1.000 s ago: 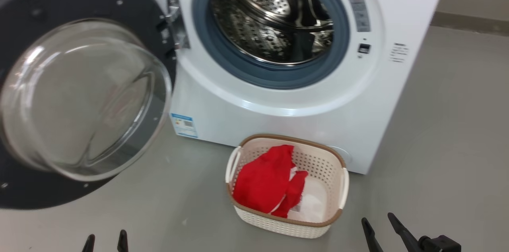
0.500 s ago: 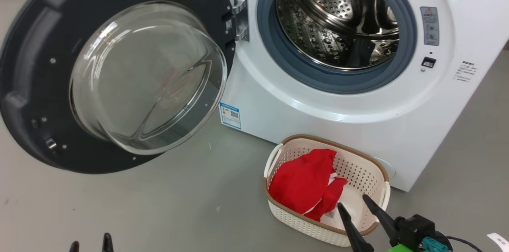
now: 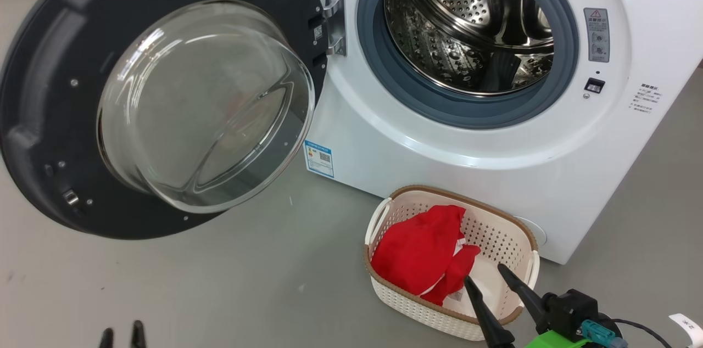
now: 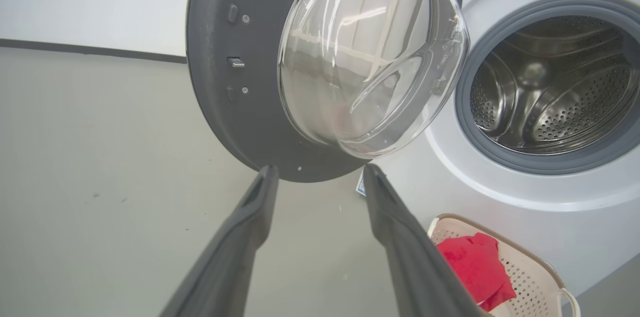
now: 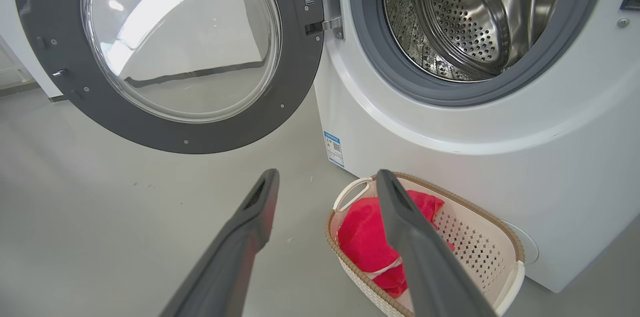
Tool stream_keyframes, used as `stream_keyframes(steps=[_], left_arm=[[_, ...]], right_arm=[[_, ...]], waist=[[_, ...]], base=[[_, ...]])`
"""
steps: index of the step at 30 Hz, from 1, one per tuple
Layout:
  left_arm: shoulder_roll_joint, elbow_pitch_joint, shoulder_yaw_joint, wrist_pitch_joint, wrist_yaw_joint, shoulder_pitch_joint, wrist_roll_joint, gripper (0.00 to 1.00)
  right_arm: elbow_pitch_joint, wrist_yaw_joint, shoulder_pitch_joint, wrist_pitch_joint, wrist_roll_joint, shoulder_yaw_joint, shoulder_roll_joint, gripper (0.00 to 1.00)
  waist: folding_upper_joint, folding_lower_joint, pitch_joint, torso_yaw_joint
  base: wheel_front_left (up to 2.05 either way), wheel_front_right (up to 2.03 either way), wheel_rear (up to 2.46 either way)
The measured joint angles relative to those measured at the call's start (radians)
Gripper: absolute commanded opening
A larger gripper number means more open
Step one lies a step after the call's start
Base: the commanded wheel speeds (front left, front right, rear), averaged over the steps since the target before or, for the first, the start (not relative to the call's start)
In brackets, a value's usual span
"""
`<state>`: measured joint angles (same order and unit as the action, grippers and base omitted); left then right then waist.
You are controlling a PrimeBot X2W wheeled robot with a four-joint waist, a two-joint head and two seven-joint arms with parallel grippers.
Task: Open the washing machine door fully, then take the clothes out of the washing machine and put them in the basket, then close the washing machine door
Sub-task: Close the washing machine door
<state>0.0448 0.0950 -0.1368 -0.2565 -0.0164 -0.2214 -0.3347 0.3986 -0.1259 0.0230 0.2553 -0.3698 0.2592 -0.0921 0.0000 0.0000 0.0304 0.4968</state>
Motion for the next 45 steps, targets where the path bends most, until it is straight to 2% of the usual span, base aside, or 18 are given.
stream_keyframes(steps=[5,10,17,24,30,32,33,34,35,37,39,45], left_arm=[[0.0,-0.041,-0.049,0.0,-0.047,0.02,0.018,0.0],[0.029,-0.102,-0.142,0.0,-0.081,0.145,0.025,0.0],[0.177,-0.114,-0.19,0.0,-0.1,0.355,0.017,0.0],[0.368,0.015,-0.167,-0.001,-0.108,0.6,-0.079,0.0],[0.485,0.237,-0.101,0.027,-0.109,0.781,-0.299,0.0],[0.522,0.327,-0.076,0.062,-0.109,0.843,-0.388,0.0],[0.556,0.401,-0.04,0.104,-0.109,0.898,-0.481,0.0],[0.556,0.401,-0.04,0.104,-0.109,0.898,-0.481,0.0],[0.579,0.469,-0.009,0.146,-0.109,0.943,-0.562,0.0],[0.594,0.528,0.017,0.202,-0.109,0.974,-0.648,0.0],[0.601,0.554,0.03,0.223,-0.109,0.984,-0.679,0.0],[0.626,0.688,0.058,0.386,-0.109,1.035,-0.855,0.0]], right_arm=[[-0.008,0.0,-0.011,0.0,0.0,-0.026,0.005,1.0],[-0.02,0.0,-0.056,0.0,0.001,-0.058,0.016,1.0],[-0.04,0.0,-0.09,0.0,0.005,-0.096,0.033,1.0],[-0.059,0.0,-0.102,0.0,0.02,-0.123,0.04,1.0],[-0.067,0.0,-0.101,0.0,0.03,-0.137,0.041,1.0],[-0.067,0.0,-0.098,0.0,0.034,-0.141,0.041,1.0],[-0.066,0.0,-0.092,0.0,0.042,-0.142,0.041,1.0],[-0.066,0.0,-0.092,0.0,0.042,-0.142,0.041,1.0],[-0.066,0.0,-0.08,0.0,0.063,-0.141,0.041,1.0],[-0.065,0.0,-0.067,0.0,0.064,-0.139,0.04,1.0],[-0.065,0.0,-0.06,0.0,0.065,-0.138,0.04,1.0],[-0.06,0.0,-0.033,0.0,0.072,-0.134,0.031,1.0]], waist=[[0.0,0.0,0.008,-0.007],[0.0,0.0,0.01,-0.011],[0.0,0.0,0.006,-0.012],[0.0,0.0,-0.016,-0.013],[0.0,0.0,-0.045,-0.017],[0.0,0.0,-0.058,-0.019],[0.0,0.0,-0.073,-0.022],[0.0,0.0,-0.073,-0.022],[0.0,0.0,-0.088,-0.025],[0.0,0.0,-0.103,-0.028],[0.0,0.0,-0.11,-0.029],[0.0,0.0,-0.156,-0.041]], base=[[0.0,0.0,0.0],[0.0,0.0,0.0],[0.0,0.0,0.0],[0.0,0.0,0.0],[0.0,0.0,0.0],[0.0,0.0,0.0],[0.0,0.0,0.0],[0.0,0.0,0.0],[0.0,0.0,0.0],[0.0,0.0,0.0],[0.0,0.0,0.0],[0.0,0.0,0.0]])
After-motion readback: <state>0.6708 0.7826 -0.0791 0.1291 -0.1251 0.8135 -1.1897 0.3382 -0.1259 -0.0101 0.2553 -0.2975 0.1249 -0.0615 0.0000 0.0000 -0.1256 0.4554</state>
